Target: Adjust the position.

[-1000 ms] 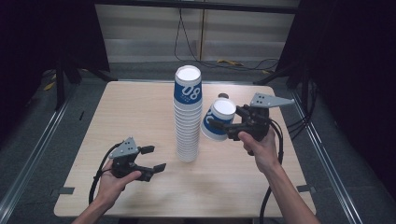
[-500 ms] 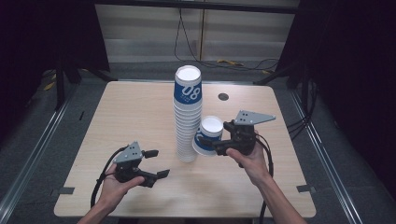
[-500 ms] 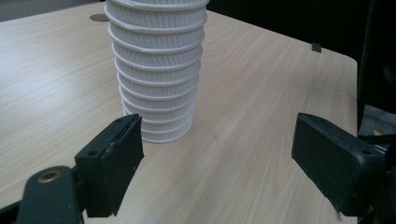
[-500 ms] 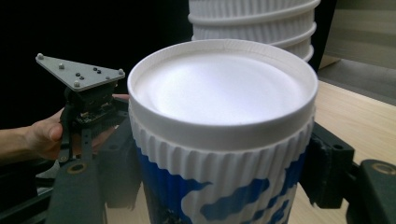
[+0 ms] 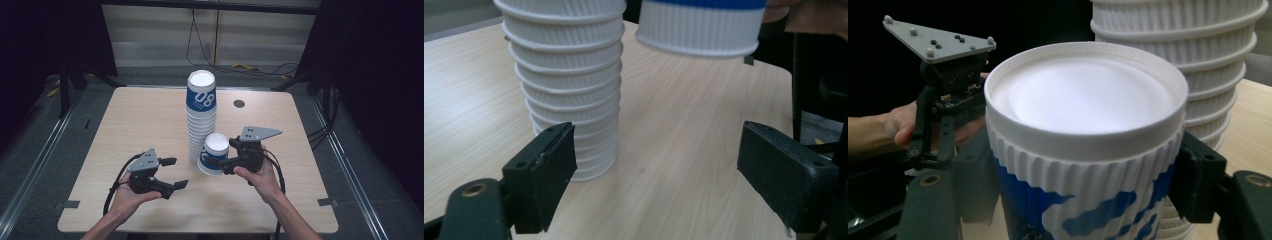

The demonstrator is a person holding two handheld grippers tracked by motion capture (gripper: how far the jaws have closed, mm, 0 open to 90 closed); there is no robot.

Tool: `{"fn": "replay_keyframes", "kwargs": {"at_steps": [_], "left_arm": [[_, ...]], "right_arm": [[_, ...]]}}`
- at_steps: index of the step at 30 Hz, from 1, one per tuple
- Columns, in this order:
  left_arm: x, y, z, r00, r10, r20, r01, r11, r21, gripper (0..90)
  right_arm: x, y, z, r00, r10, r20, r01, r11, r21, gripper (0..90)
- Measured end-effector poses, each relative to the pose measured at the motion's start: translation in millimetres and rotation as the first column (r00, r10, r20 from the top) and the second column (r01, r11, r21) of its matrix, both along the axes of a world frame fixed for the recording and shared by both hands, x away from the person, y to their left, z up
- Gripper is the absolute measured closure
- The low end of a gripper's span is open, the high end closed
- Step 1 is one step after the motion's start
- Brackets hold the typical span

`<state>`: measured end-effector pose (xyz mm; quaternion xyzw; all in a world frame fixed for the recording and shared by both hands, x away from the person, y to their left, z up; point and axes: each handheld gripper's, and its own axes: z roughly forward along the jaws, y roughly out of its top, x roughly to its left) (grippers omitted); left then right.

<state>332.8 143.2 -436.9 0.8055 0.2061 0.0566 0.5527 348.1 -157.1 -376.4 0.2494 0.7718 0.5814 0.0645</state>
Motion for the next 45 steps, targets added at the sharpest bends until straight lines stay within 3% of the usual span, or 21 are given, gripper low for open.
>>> {"fn": "replay_keyframes", "kwargs": {"at_steps": [3, 6, 8, 15, 21, 24, 26, 34, 40, 45], "left_arm": [[-1.5, -4.3, -0.9, 0.9999, -0.016, 0.001, 0.016, 0.9997, 0.019, 16.0], [-3.0, -4.8, -4.8, 0.9987, -0.031, -0.041, 0.03, 0.9993, -0.022, 15.9], [-4.5, -3.5, -7.8, 0.9981, -0.027, -0.055, 0.026, 0.9994, -0.023, 16.0], [-8.1, -6.2, -10.4, 0.9971, -0.055, -0.053, 0.053, 0.9976, -0.046, 15.9], [-10.3, -10.3, -12.3, 0.9946, -0.089, -0.053, 0.086, 0.9946, -0.058, 15.9], [-10.4, -12.0, -11.9, 0.9933, -0.1, -0.059, 0.095, 0.9922, -0.081, 15.9], [-10.3, -12.9, -12.0, 0.9918, -0.105, -0.073, 0.096, 0.9883, -0.118, 15.8], [-10.0, -21.4, -10.4, 0.9883, -0.136, -0.069, 0.128, 0.9846, -0.119, 16.0], [-4.2, -27.0, -1.9, 0.9869, -0.153, -0.051, 0.148, 0.9854, -0.084, 15.4], [-3.0, -29.4, -8.0, 0.9869, -0.148, -0.065, 0.14, 0.9834, -0.115, 14.8]], "right_arm": [[-0.5, 1.1, -3.2, 1.0, 0.0, -0.006, 0.0, 1.0, 0.008, 27.4], [-4.5, 1.5, -2.6, 0.9999, 0.008, -0.012, -0.008, 0.9999, 0.013, 27.5], [-5.8, 1.4, -3.1, 0.9997, 0.02, -0.01, -0.02, 0.9996, 0.018, 27.5], [-6.3, 3.1, -18.8, 0.9985, 0.042, -0.036, -0.04, 0.9976, 0.057, 27.5], [-8.6, 8.4, -27.1, 0.9956, 0.073, -0.06, -0.069, 0.9959, 0.058, 27.5], [-9.8, 11.3, -30.1, 0.9939, 0.088, -0.066, -0.084, 0.9949, 0.055, 27.5], [-10.5, 11.4, -29.8, 0.9939, 0.092, -0.061, -0.088, 0.9942, 0.063, 27.5], [-14.3, 12.4, -29.7, 0.9917, 0.109, -0.067, -0.104, 0.992, 0.07, 27.6], [-15.6, 18.8, -31.1, 0.9883, 0.128, -0.082, -0.121, 0.9883, 0.093, 27.7], [-14.8, 17.8, -32.9, 0.9899, 0.113, -0.086, -0.105, 0.9897, 0.098, 27.9]]}}
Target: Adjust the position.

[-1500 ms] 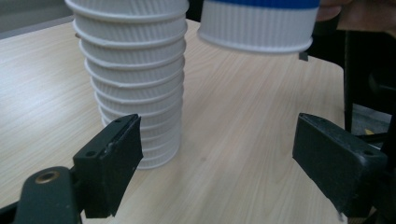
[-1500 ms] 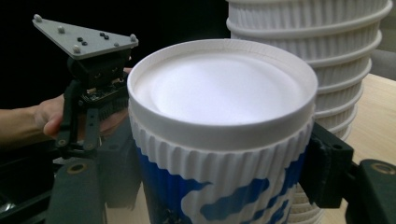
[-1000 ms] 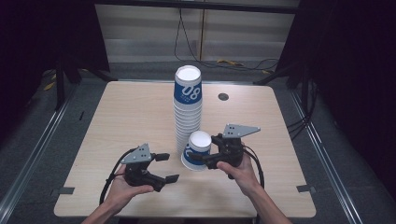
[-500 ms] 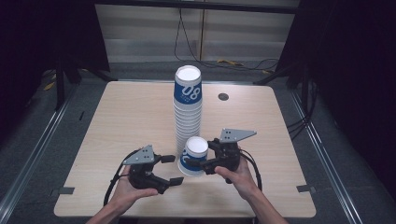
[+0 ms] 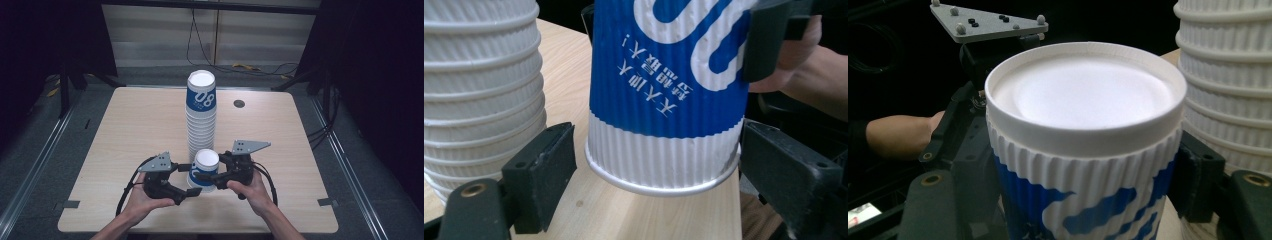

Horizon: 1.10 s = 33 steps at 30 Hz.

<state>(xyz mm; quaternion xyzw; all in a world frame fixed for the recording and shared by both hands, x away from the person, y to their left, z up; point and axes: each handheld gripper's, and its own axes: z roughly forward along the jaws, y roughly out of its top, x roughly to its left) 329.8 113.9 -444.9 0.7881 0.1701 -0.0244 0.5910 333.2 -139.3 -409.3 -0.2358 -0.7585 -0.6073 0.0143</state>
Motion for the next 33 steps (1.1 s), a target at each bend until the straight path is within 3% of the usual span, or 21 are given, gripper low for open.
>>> {"fn": "replay_keyframes", "kwargs": {"at_steps": [4, 9, 20, 25, 29, 33], "left_arm": [[-0.2, -2.6, -2.2, 1.0, 0.008, -0.004, -0.008, 0.9999, 0.006, 7.6], [-1.0, -6.4, -3.3, 0.9998, -0.015, 0.009, 0.015, 0.9999, 0.004, 13.2], [-2.3, -8.4, -8.6, 0.9997, -0.018, 0.019, 0.018, 0.9998, 0.003, 13.5], [-0.2, -6.9, -12.5, 1.0, -0.001, -0.009, 0.0, 0.9997, -0.025, 14.8], [-0.1, -6.3, -13.8, 1.0, 0.0, -0.004, 0.0, 0.9997, -0.023, 15.1], [-0.9, -5.2, -12.8, 0.9995, -0.001, 0.032, 0.002, 1.0, -0.002, 16.5]], "right_arm": [[-1.5, 3.2, -3.1, 1.0, 0.008, -0.001, -0.008, 1.0, -0.004, 27.9], [-3.3, 7.5, -4.2, 0.9999, 0.0, 0.013, 0.0, 0.9999, 0.014, 27.9], [-6.4, 16.3, -9.2, 0.9997, 0.005, 0.022, -0.006, 1.0, 0.005, 27.8], [-6.3, 17.8, -10.7, 0.9997, 0.004, 0.026, -0.003, 0.9998, -0.021, 27.8], [-5.2, 18.6, -11.6, 0.9999, 0.0, 0.014, 0.0, 0.9997, -0.023, 27.6], [-5.1, 18.8, -11.6, 0.9999, 0.005, 0.016, -0.004, 0.9994, -0.034, 26.8]]}}
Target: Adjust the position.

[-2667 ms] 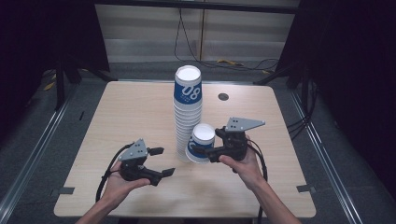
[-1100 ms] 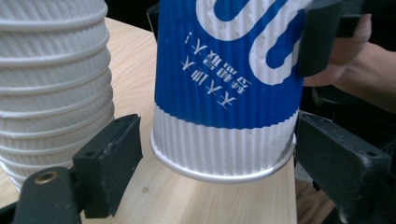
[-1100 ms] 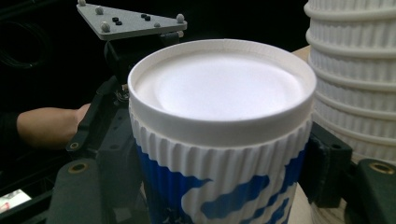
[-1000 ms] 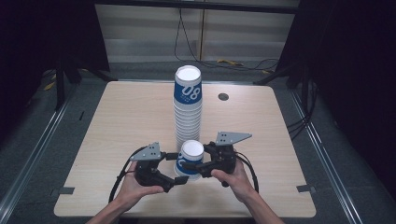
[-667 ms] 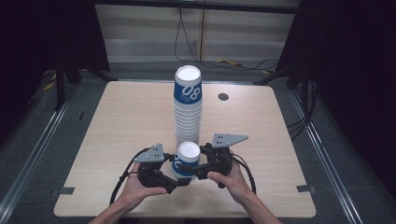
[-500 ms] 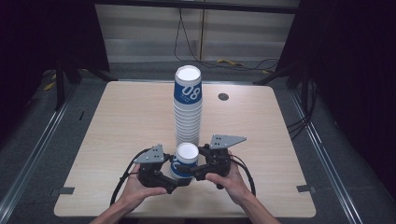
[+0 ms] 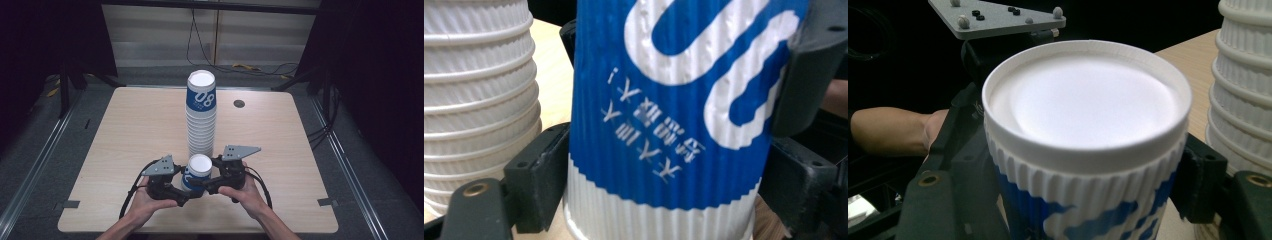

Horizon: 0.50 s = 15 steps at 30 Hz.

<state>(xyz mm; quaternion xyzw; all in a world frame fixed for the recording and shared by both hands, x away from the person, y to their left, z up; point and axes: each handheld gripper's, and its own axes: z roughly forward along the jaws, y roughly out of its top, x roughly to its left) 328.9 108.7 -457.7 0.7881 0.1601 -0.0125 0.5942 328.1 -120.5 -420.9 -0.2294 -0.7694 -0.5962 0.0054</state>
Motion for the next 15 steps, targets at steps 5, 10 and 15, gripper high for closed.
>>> {"fn": "replay_keyframes", "kwargs": {"at_steps": [5, 10, 15], "left_arm": [[-0.2, 0.0, -0.4, 0.9999, -0.011, 0.001, 0.011, 0.9999, 0.005, 17.7], [1.5, 0.8, -0.6, 0.9999, -0.011, -0.006, 0.011, 0.9998, 0.014, 18.2], [2.8, 4.1, -0.2, 0.9999, -0.008, -0.014, 0.008, 0.9998, 0.018, 18.2]], "right_arm": [[-0.9, 1.1, 1.1, 0.9999, 0.008, 0.008, -0.008, 0.9998, -0.018, 25.3], [-1.8, 1.9, 1.2, 0.9999, 0.002, 0.014, -0.001, 0.9997, -0.025, 21.5], [-0.6, -2.0, 3.1, 0.9997, -0.018, 0.018, 0.019, 0.9997, -0.015, 17.0]]}}
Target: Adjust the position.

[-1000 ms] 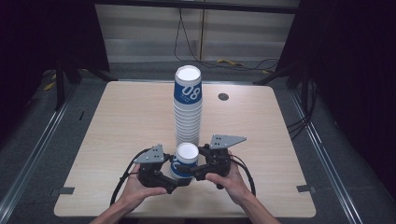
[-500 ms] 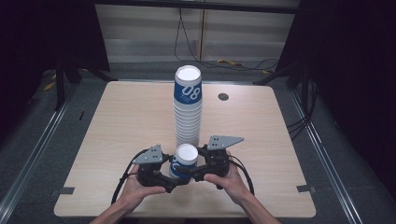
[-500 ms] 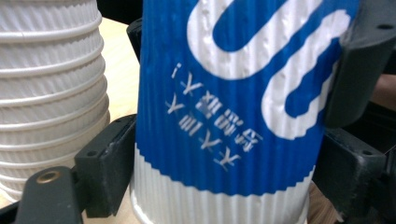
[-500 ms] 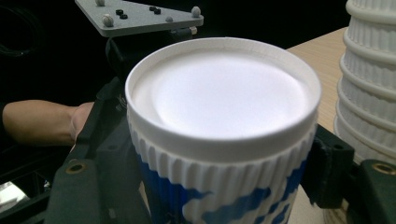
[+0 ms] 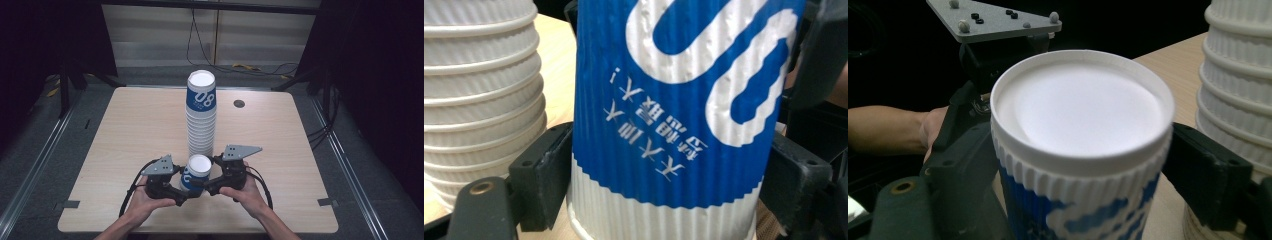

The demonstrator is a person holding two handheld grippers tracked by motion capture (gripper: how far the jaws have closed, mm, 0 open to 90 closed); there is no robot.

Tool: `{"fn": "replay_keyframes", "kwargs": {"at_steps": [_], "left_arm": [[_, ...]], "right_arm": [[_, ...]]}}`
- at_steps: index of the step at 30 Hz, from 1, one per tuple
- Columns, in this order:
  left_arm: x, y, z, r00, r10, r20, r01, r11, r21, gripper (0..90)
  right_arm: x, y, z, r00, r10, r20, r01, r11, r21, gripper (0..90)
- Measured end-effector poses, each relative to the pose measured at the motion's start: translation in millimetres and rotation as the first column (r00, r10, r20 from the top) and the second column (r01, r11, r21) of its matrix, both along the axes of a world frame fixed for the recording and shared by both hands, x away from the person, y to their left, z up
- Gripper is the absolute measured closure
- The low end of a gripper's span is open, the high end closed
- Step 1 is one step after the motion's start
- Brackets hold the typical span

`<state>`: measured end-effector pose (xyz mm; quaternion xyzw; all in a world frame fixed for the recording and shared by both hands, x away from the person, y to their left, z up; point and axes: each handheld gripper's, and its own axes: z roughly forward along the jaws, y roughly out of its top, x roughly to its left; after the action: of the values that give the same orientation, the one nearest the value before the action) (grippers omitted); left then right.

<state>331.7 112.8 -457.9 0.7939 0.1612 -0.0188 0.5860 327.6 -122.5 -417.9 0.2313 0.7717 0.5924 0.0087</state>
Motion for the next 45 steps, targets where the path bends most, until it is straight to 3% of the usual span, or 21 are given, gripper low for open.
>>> {"fn": "replay_keyframes", "kwargs": {"at_steps": [3, 6, 14, 17, 24, 26, 29, 35, 42, 45], "left_arm": [[-0.1, 1.5, 0.0, 1.0, 0.005, -0.004, -0.005, 0.9998, 0.018, 18.2], [1.4, 3.0, -0.4, 0.999, 0.005, -0.045, -0.004, 0.9998, 0.022, 18.2], [3.8, 6.9, 1.7, 0.9978, -0.005, -0.065, 0.008, 0.9988, 0.048, 18.4], [5.1, 6.6, 3.5, 0.9956, -0.005, -0.093, 0.011, 0.9979, 0.064, 18.6], [5.7, 7.0, 6.1, 0.9973, 0.003, -0.073, 0.005, 0.9936, 0.113, 18.8], [7.9, 8.1, 5.7, 0.9948, 0.011, -0.101, 0.0, 0.9943, 0.107, 18.8], [9.7, 8.4, 5.0, 0.9926, 0.012, -0.121, 0.002, 0.9932, 0.117, 18.8], [12.2, 12.4, 8.8, 0.9958, 0.018, -0.089, -0.002, 0.985, 0.172, 19.2], [11.0, 11.1, 7.2, 0.9958, 0.02, -0.089, -0.001, 0.9785, 0.206, 19.3], [11.4, 11.2, 9.9, 0.9964, 0.01, -0.084, 0.009, 0.9728, 0.231, 19.3]], "right_arm": [[0.0, -2.4, 0.6, 1.0, -0.006, -0.001, 0.006, 1.0, 0.001, 16.8], [-0.6, -4.2, 2.3, 0.9999, -0.014, -0.001, 0.014, 0.9999, 0.006, 15.7], [0.1, -7.5, 3.7, 0.9994, -0.033, -0.013, 0.033, 0.9995, -0.002, 14.1], [-0.3, -8.1, 3.8, 0.9989, -0.043, -0.02, 0.043, 0.9988, -0.024, 14.1], [-1.0, -10.7, 6.4, 0.9989, -0.031, -0.036, 0.029, 0.9975, -0.064, 14.2], [-1.2, -13.3, 7.4, 0.9992, -0.027, -0.03, 0.024, 0.9951, -0.096, 15.0], [-0.1, -18.8, 8.9, 0.999, -0.037, -0.026, 0.034, 0.9941, -0.103, 15.0], [-1.5, -24.7, 9.6, 0.998, -0.016, -0.062, 0.009, 0.9943, -0.107, 17.6], [-1.1, -29.0, 7.7, 0.9976, -0.037, -0.059, 0.028, 0.9873, -0.156, 17.5], [-0.7, -28.8, 6.2, 0.9965, -0.027, -0.079, 0.013, 0.9847, -0.174, 18.9]]}}
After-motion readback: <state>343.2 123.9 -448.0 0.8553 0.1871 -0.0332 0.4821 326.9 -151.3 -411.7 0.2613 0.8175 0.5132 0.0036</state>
